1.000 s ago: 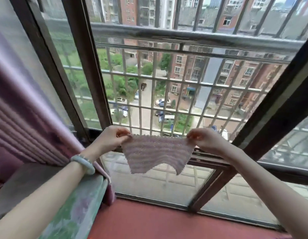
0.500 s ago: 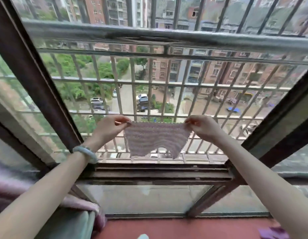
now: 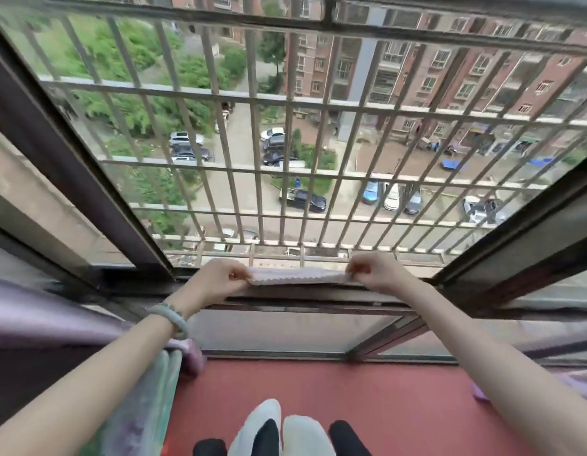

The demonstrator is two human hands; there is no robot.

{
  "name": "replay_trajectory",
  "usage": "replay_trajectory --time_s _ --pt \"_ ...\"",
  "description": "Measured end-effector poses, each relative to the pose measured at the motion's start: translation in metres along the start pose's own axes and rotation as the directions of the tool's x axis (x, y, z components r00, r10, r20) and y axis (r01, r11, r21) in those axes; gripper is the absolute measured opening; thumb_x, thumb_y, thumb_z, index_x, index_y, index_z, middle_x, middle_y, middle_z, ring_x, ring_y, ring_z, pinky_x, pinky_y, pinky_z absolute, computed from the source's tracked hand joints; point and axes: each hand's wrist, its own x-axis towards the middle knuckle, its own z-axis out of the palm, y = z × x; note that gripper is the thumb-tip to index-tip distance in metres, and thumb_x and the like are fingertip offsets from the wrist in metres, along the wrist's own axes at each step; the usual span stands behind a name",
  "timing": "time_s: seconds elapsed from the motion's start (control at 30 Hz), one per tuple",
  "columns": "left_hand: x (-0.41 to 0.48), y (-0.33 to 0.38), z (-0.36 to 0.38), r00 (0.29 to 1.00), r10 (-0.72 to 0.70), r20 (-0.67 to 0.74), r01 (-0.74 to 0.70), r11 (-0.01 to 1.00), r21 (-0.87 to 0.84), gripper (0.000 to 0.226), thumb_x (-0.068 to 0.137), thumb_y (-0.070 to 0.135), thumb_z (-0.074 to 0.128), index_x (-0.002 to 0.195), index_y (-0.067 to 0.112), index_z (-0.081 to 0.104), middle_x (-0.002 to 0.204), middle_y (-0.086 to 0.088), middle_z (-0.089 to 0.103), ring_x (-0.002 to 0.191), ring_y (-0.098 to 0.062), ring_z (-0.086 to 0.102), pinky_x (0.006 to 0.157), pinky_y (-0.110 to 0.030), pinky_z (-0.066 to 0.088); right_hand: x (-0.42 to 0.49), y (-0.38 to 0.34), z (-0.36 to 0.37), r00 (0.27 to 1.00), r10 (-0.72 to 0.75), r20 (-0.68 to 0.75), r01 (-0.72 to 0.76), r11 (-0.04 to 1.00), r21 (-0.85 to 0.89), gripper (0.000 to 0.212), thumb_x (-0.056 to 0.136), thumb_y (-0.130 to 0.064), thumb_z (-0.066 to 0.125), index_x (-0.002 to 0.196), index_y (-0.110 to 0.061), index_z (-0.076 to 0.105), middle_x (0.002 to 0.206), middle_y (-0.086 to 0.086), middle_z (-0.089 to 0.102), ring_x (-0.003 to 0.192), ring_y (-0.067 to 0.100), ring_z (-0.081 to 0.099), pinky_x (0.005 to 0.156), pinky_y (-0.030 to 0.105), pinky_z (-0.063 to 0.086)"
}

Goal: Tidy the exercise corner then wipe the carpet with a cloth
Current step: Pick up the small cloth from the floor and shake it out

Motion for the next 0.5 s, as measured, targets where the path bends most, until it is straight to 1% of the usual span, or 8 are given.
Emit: replay_trajectory --time_s 0.07,0.1,0.13,0.2,0.3,0.37,0.4,0.5 --pt "-0.014 -0.009 0.016 0.999 0.001 0.047 -0.001 1.000 0.004 0.026 0.075 0.014 0.077 0.070 0.038 0.069 0.065 0.025 0.065 0.074 0.006 0.062 0.073 -0.022 0.050 -0.009 0.008 0.016 0.998 -0.003 0.055 0.002 1.000 0.025 0.013 0.078 -0.002 0.062 0.084 -0.006 0.072 0.077 0.000 0.068 0.077 0.011 0.061 0.070 0.016 0.045" --pt "-0.020 -0.012 0.023 0.998 0.009 0.063 -0.010 1.000 0.020 0.027 0.075 0.013 0.078 0.069 0.038 0.069 0.065 0.028 0.065 0.072 0.007 0.062 0.071 -0.019 0.049 -0.014 0.012 0.023 0.997 0.002 0.080 -0.005 1.000 0.030 0.013 0.078 -0.002 0.062 0.084 -0.007 0.072 0.074 -0.004 0.067 0.073 0.005 0.060 0.067 0.013 0.043" --pt "-0.025 -0.013 0.028 0.997 0.020 0.076 -0.021 1.000 0.019 0.025 0.074 0.013 0.078 0.069 0.036 0.071 0.065 0.031 0.064 0.071 0.007 0.062 0.070 -0.018 0.048 -0.018 0.015 0.029 0.995 0.003 0.100 -0.006 0.999 0.035 0.013 0.078 -0.002 0.062 0.083 -0.010 0.072 0.071 -0.010 0.064 0.069 -0.003 0.058 0.065 0.011 0.040" --pt "-0.034 -0.016 0.036 0.997 0.028 0.074 -0.030 0.999 0.021 0.017 0.073 0.013 0.080 0.071 0.029 0.074 0.065 0.034 0.062 0.072 0.005 0.063 0.069 -0.019 0.048 -0.024 0.021 0.038 0.992 -0.010 0.125 0.005 0.999 0.041 0.015 0.078 -0.004 0.062 0.082 -0.014 0.073 0.066 -0.020 0.060 0.066 -0.011 0.057 0.064 0.007 0.039" --pt "-0.043 -0.021 0.044 0.996 0.042 0.082 -0.047 0.997 0.067 0.025 0.072 0.015 0.080 0.085 0.034 0.069 0.066 0.033 0.060 0.073 0.002 0.062 0.068 -0.016 0.046 -0.033 0.024 0.049 0.990 -0.036 0.137 0.031 0.999 0.037 0.014 0.078 -0.007 0.062 0.083 -0.015 0.073 0.068 -0.022 0.059 0.066 -0.013 0.055 0.064 0.003 0.038" --pt "-0.047 -0.024 0.048 0.994 0.056 0.095 -0.065 0.994 0.087 0.016 0.072 0.014 0.079 0.078 0.028 0.074 0.065 0.031 0.060 0.074 0.009 0.059 0.068 -0.010 0.043 -0.037 0.025 0.056 0.989 -0.055 0.139 0.048 0.997 0.054 0.015 0.077 -0.006 0.062 0.082 -0.014 0.073 0.067 -0.022 0.058 0.067 -0.017 0.055 0.063 0.002 0.037" --pt "-0.049 -0.024 0.050 0.994 0.058 0.096 -0.067 0.993 0.093 0.013 0.072 0.013 0.079 0.076 0.025 0.075 0.067 0.027 0.060 0.075 0.009 0.059 0.069 -0.009 0.042 -0.039 0.026 0.059 0.988 -0.060 0.142 0.051 0.997 0.064 0.015 0.077 -0.006 0.061 0.081 -0.014 0.073 0.067 -0.021 0.058 0.068 -0.018 0.054 0.063 0.001 0.037" --pt "-0.052 -0.028 0.057 0.991 0.036 0.128 -0.049 0.993 0.104 0.010 0.073 0.010 0.076 0.077 0.019 0.076 0.072 0.020 0.062 0.076 0.000 0.060 0.072 -0.014 0.043 -0.044 0.029 0.069 0.984 -0.057 0.166 0.043 0.995 0.089 0.018 0.075 -0.005 0.059 0.081 -0.016 0.073 0.066 -0.021 0.059 0.066 -0.016 0.055 0.063 0.002 0.036"
